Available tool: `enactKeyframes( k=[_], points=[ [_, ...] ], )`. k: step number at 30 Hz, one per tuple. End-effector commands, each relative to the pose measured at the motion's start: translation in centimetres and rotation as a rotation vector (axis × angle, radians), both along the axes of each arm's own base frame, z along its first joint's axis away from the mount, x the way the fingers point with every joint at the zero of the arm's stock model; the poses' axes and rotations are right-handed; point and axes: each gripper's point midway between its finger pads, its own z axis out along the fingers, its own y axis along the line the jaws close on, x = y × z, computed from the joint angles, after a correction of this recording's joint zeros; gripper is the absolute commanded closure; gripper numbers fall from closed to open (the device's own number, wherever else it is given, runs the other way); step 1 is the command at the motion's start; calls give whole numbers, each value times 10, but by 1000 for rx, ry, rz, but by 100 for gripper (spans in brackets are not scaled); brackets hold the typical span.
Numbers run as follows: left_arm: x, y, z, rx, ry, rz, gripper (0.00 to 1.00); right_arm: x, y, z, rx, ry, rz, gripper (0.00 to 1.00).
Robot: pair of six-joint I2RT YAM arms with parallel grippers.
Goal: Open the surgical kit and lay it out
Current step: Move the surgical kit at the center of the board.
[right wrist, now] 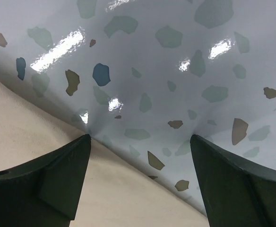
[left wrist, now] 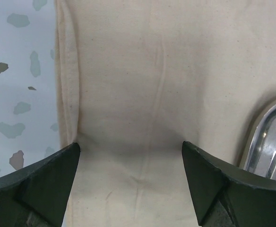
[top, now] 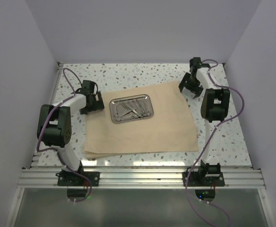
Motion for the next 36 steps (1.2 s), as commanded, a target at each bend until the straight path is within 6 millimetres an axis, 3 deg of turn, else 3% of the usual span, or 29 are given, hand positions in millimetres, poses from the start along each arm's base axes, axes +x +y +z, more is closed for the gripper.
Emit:
enactKeyframes(
  k=[1, 3, 9, 13, 19, 24, 28, 36],
  points=[
    [8, 19, 5, 65, -20, 112, 7, 5, 23, -9, 100, -10, 30, 10],
    [8, 26, 20, 82, -68, 139, 7, 3, 29, -12, 129, -9, 35, 12],
    [10, 50, 37, 141, -133, 201, 8, -5, 36, -28, 139, 26, 45, 18],
    [14, 62, 52, 115, -223, 219, 9, -4, 34, -16, 130, 15, 45, 17],
    [16, 52, 31, 36, -187, 172, 8, 18, 28, 25, 112, -125, 11, 16],
    [17, 45, 17, 0, -174, 157, 8, 31, 37, 37, 157, -187, 19, 15],
    [19, 44, 16, -3, -171, 148, 9, 36, 25, 57, 121, -255, -8, 16],
    [27, 40, 13, -20, -166, 136, 9, 51, 41, 50, 204, -303, 10, 16]
  ],
)
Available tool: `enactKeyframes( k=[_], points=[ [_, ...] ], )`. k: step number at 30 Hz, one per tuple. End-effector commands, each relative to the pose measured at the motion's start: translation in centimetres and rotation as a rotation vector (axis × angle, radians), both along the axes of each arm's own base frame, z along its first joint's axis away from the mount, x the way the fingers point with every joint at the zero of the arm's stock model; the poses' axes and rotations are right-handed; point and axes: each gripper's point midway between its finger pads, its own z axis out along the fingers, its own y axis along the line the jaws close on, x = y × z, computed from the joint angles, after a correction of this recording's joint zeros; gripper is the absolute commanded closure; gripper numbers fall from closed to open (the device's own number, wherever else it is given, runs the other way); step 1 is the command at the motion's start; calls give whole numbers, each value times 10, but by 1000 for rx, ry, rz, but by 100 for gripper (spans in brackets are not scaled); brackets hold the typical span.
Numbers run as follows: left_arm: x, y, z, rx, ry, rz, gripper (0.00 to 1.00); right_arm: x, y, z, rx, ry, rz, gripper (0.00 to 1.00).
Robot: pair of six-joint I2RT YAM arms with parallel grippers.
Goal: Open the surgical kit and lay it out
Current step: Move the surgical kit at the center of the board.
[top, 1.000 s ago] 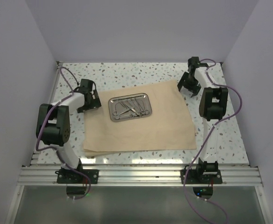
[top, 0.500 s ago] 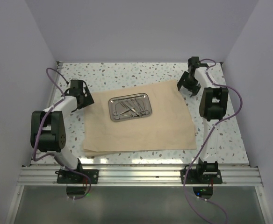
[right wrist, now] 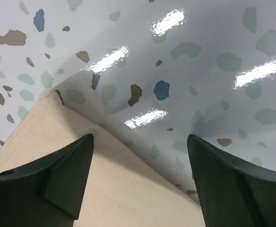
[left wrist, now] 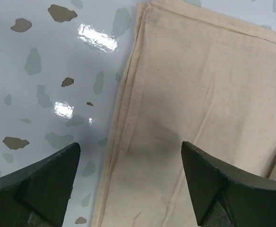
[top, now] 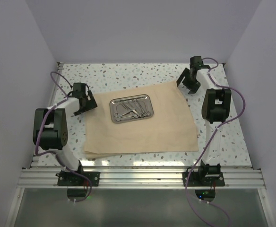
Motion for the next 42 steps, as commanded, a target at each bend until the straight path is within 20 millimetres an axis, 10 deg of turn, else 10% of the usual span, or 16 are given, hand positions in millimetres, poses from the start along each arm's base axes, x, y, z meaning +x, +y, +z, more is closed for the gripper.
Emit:
enactKeyframes(
  k=[1, 17, 24, 28, 42],
  points=[
    [21, -3, 11, -14, -66, -19, 9, 21, 17, 38, 74, -138, 16, 16],
    [20, -13, -9, -57, -31, -65, 32, 1, 74, -31, 116, -11, 138, 43],
    [21, -9, -19, -87, -33, -73, 64, -10, 91, -41, 125, 23, 158, 100],
    [28, -11, -31, -116, -20, -92, 100, -6, 89, -45, 114, 23, 152, 100],
    [139, 13, 20, -55, -157, -110, 100, 64, 36, -8, 66, -110, -7, 100]
  ],
)
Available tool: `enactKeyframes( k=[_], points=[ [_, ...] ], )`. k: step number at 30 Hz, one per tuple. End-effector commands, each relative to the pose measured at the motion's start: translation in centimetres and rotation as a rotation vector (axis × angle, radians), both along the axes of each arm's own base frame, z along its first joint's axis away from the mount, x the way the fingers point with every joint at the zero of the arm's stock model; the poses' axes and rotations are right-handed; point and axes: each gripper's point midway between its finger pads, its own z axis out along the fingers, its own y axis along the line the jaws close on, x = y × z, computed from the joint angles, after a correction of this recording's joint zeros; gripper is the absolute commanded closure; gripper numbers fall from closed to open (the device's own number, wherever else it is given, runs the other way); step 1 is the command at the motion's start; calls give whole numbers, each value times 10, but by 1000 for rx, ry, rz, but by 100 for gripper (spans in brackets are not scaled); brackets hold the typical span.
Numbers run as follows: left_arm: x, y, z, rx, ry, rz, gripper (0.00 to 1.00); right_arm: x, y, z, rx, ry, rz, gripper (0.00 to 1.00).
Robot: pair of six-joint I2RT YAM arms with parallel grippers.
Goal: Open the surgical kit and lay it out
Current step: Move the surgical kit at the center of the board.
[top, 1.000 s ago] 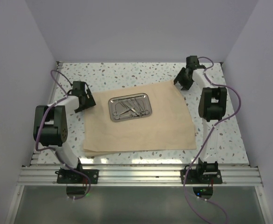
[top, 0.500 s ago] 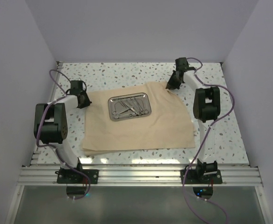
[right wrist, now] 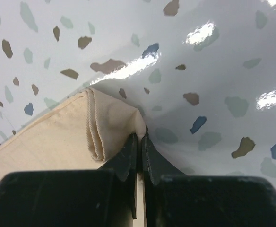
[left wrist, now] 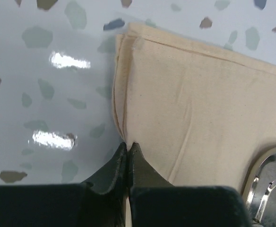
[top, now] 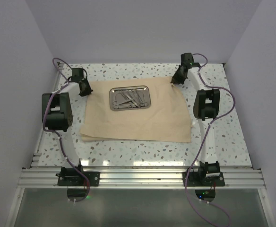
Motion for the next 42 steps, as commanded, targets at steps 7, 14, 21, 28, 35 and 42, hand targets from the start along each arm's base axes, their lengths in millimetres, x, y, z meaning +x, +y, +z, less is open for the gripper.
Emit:
enactKeyframes(
  k=[7, 14, 21, 28, 35, 42],
  points=[
    [87, 13, 38, 18, -138, -1, 100, 42, -46, 16, 2, -131, -167, 100],
    [109, 22, 64, -7, -198, 83, 74, 82, -51, 53, 42, -303, -190, 2],
    [61, 40, 123, 69, -220, 182, 18, 18, -61, 68, -11, -204, -201, 2],
    [-36, 41, 158, 135, -200, 170, 20, -97, -56, 123, -55, -192, -135, 2],
    [-154, 18, 110, 49, -46, 157, 22, -223, -31, 114, -59, -62, -53, 2],
    [-213, -8, 74, -45, -47, 70, 30, -306, -14, 78, -6, 57, -34, 2]
  ],
)
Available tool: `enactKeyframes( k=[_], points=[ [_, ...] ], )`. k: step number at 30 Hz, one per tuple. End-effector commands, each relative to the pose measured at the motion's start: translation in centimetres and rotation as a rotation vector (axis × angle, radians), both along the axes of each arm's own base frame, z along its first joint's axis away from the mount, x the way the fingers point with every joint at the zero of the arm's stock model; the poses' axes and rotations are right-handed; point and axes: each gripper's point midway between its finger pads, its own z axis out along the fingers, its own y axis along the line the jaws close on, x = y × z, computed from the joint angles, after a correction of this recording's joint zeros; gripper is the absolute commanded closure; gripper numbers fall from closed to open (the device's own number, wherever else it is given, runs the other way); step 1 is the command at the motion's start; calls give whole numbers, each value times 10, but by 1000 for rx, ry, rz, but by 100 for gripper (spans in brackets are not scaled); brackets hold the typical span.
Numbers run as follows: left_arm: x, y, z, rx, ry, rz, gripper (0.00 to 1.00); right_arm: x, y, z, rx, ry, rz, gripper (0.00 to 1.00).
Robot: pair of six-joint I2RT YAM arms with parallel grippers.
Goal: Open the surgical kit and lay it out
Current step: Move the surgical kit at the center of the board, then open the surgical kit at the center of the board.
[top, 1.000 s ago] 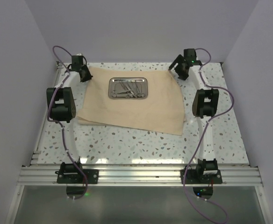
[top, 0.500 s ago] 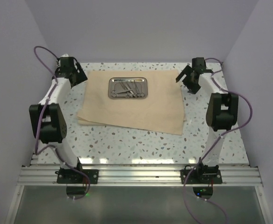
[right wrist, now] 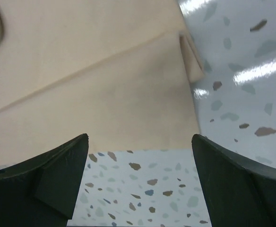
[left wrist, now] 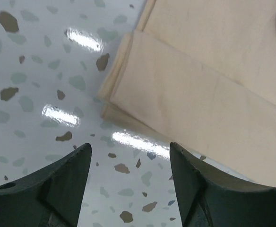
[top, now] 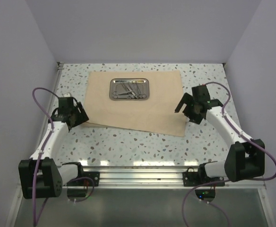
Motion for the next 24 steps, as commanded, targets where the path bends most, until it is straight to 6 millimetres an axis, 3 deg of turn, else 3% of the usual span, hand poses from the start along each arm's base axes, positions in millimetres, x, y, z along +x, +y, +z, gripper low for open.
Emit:
enactKeyframes(
  k=[1, 4, 9, 17, 24],
  points=[
    [-11, -20, -9, -95, -37, -57, 31, -45, -1, -30, 28, 112, -29, 8],
    [-1, -22, 0, -115, -73, -61, 33, -49, -1, -36, 28, 116, -29, 18],
    [6, -24, -2, -136, -78, -49, 36, -59, -14, -64, -66, 227, -6, 22],
    [6, -22, 1, -136, -72, -26, 39, -61, -13, -110, -73, 294, -1, 39],
    [8, -17, 15, -113, -80, -7, 39, -64, -2, -134, -65, 341, 38, 58]
  ],
)
